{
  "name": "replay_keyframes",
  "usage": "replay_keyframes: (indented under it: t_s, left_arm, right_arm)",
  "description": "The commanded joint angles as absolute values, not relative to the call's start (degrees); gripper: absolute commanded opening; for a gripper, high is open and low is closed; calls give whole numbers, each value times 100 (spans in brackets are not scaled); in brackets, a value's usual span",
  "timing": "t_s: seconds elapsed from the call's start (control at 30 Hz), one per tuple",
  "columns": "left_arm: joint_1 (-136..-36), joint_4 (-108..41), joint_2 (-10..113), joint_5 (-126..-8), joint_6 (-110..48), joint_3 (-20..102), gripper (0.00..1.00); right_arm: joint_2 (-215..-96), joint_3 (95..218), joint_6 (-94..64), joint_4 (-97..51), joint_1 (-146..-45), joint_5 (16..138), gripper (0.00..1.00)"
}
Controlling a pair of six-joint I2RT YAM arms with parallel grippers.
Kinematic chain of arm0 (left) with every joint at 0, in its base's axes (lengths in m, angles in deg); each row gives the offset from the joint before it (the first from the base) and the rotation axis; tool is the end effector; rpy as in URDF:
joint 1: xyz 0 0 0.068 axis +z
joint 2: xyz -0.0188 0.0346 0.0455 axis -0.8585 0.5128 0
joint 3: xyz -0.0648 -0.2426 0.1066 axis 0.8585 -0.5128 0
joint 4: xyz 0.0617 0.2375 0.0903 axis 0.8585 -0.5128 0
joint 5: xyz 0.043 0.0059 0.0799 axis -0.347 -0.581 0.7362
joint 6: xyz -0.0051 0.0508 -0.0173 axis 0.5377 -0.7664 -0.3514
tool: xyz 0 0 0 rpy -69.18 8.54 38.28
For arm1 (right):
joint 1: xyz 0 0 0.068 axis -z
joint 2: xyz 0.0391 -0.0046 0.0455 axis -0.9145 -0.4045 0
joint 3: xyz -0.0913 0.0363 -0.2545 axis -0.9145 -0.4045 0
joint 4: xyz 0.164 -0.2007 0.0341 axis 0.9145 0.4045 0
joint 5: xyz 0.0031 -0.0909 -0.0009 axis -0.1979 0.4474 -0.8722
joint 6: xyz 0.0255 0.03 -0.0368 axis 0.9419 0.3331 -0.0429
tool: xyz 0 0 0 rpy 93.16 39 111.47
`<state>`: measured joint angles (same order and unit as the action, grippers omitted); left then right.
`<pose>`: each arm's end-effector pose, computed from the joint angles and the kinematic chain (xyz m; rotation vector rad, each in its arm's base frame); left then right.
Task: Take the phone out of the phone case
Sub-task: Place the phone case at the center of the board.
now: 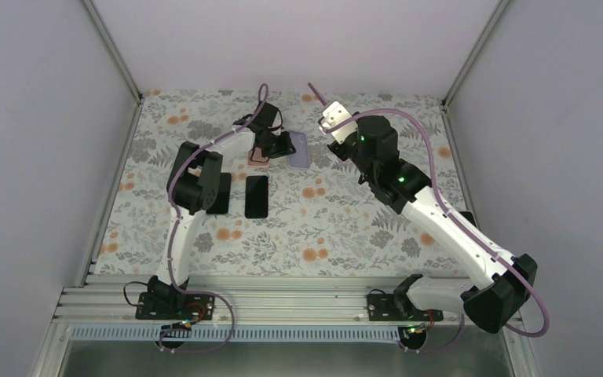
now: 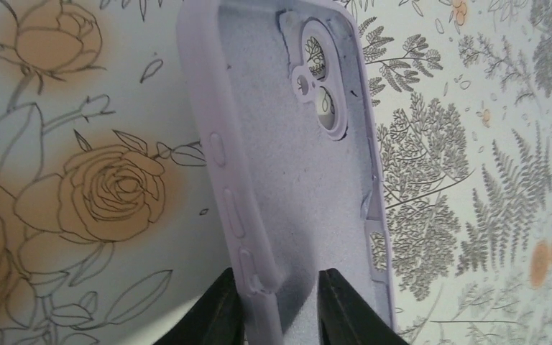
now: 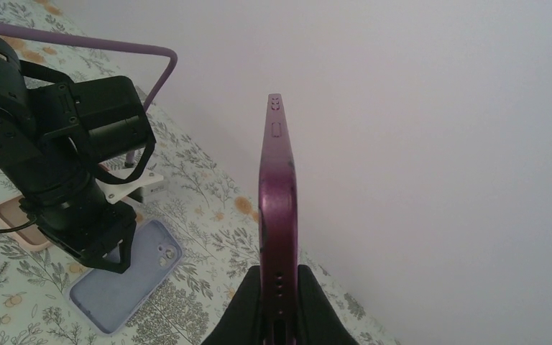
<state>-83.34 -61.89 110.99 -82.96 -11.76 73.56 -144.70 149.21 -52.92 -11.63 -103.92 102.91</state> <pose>0.4560 -0.2208 0.1403 0.0135 2.6894 -0.8822 0.2294 0.1639 0.3909 -0.8235 1.5931 -0.1987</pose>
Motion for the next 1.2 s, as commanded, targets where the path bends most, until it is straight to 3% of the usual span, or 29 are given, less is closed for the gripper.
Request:
replay_keyframes:
  t_s: [0.0, 0.43, 0.83, 1.17]
  left_arm:
    - [-8349, -6324, 11268, -7951, -1224, 7581, 28]
    - [-8460, -6317, 10848, -7739, -1438, 7660, 53]
    - [-8674, -5740, 9369, -7420, -1711, 6443, 56]
    - [-9058, -5431, 8609, -7572, -1886, 5621, 51]
  right_arm:
    - [-14276, 14998, -5136, -1477, -10349, 10240, 4]
    - [-14291, 15012, -5127, -1479, -10349, 10209, 4]
    - [-14102, 14969, -5164, -1402, -10343, 10102, 4]
    - [-14009, 14842, -5221, -1357, -10270, 9905, 4]
